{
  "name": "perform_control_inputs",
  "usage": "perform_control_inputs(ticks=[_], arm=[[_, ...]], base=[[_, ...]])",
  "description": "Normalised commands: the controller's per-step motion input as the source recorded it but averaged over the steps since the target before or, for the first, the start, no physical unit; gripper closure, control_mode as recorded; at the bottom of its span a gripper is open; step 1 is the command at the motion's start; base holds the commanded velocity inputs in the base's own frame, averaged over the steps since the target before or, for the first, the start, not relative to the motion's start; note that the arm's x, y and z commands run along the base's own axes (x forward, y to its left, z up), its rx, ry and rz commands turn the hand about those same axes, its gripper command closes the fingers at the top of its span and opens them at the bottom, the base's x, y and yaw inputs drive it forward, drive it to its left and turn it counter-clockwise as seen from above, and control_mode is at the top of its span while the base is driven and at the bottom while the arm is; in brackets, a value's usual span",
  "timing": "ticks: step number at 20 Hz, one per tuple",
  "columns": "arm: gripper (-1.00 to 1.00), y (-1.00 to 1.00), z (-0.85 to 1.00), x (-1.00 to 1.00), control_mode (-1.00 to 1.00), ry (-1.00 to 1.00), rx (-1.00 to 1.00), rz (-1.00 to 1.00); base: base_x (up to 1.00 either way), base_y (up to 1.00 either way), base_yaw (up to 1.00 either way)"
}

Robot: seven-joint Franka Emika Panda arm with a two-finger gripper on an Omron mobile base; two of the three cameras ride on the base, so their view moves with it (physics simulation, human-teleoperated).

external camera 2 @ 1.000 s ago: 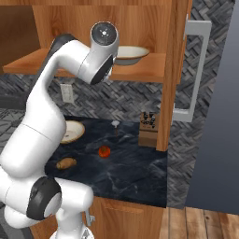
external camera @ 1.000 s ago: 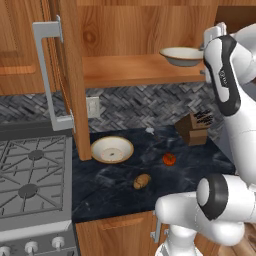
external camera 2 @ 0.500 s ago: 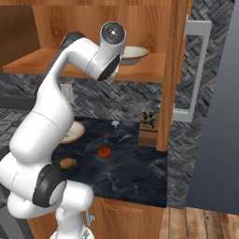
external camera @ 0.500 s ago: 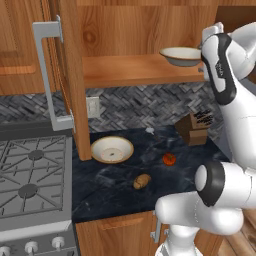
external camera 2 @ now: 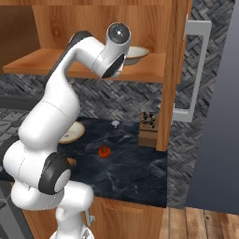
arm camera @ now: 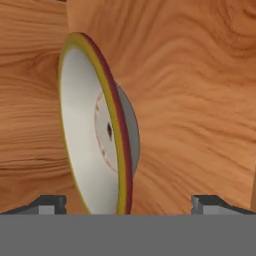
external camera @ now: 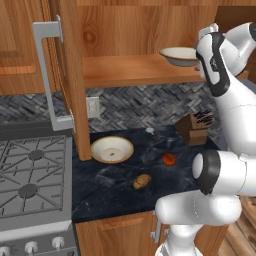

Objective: Pick both bowls and place them on the counter. Then place the tomato in one bowl and place the potato in the other bowl.

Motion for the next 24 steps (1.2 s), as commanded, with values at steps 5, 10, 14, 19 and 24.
perform_control_inputs(ticks=[5,10,14,19,24], arm=[[-1.0,-0.04,-0.08,0.34,-1.0,-0.01,0.0,0.0],[-1.0,-0.03,0.0,0.24,-1.0,0.0,0.0,0.0],[-1.0,-0.04,-0.01,0.19,-1.0,0.0,0.0,0.0],[1.0,-0.01,-0.15,0.06,-1.0,0.0,0.0,0.0],[1.0,0.0,-0.17,0.03,-1.0,0.0,0.0,0.0]], base=[[0.0,0.0,0.0],[0.0,0.0,0.0],[0.0,0.0,0.0],[0.0,0.0,0.0],[0.0,0.0,0.0]])
